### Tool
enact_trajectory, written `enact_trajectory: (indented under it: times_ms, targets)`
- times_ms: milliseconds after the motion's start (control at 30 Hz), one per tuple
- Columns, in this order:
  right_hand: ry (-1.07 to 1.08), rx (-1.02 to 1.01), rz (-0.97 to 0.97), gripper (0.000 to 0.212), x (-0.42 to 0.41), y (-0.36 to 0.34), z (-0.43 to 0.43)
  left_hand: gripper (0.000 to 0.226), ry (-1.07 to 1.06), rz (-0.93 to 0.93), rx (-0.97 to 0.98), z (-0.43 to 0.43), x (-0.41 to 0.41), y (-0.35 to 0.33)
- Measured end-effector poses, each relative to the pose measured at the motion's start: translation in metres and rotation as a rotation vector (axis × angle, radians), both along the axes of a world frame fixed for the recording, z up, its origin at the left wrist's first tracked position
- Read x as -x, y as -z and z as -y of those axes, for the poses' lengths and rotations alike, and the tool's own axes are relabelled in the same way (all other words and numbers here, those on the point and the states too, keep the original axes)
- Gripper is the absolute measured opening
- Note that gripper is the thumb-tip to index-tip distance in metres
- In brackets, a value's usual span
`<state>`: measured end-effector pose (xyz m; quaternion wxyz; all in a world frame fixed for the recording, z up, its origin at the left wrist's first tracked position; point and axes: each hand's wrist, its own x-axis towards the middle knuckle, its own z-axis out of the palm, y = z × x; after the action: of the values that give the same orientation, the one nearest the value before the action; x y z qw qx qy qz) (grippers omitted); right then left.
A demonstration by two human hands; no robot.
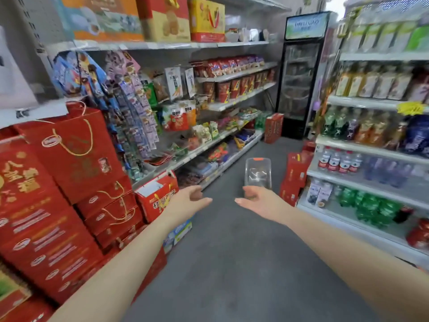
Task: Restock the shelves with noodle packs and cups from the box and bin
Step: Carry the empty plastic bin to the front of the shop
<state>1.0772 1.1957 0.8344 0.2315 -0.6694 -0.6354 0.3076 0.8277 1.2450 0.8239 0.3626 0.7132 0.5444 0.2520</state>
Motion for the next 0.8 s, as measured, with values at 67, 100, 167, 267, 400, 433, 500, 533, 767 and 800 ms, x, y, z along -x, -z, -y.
enact_trajectory:
  times_ms: [67, 100, 167, 267, 400, 433, 500, 533, 767, 800]
  targets:
    - [0.041, 0.013, 0.009, 0.077, -0.023, 0.009, -0.026, 0.063, 0.026, -0.005, 0.012, -0.036, -0.021, 0.003]
    - [0.062, 0.018, 0.014, 0.076, -0.034, 0.014, -0.039, 0.062, 0.039, -0.003, 0.019, -0.054, -0.031, 0.005]
    - [0.110, 0.027, -0.002, 0.075, -0.052, 0.022, -0.067, 0.060, 0.069, -0.011, 0.025, -0.093, -0.049, 0.010]
    - [0.180, 0.037, -0.026, 0.074, -0.076, 0.030, -0.111, 0.069, 0.129, -0.025, 0.035, -0.159, -0.075, 0.018]
    - [0.281, 0.038, -0.036, 0.077, -0.108, 0.030, -0.180, 0.062, 0.209, -0.049, 0.013, -0.257, -0.112, 0.010]
    - [0.306, 0.036, -0.032, 0.077, -0.117, 0.027, -0.197, 0.062, 0.233, -0.046, 0.010, -0.282, -0.123, 0.007]
    - [0.350, 0.020, -0.037, 0.074, -0.133, 0.021, -0.229, 0.062, 0.273, -0.046, 0.012, -0.328, -0.145, 0.005]
    - [0.368, 0.013, -0.048, 0.072, -0.141, 0.019, -0.244, 0.062, 0.289, -0.049, 0.019, -0.348, -0.156, 0.005]
    - [0.469, 0.040, -0.087, 0.072, -0.211, 0.042, -0.342, 0.056, 0.370, -0.070, 0.092, -0.471, -0.234, 0.038]
    - [0.472, 0.055, -0.104, 0.072, -0.223, 0.046, -0.357, 0.056, 0.369, -0.080, 0.105, -0.486, -0.246, 0.042]
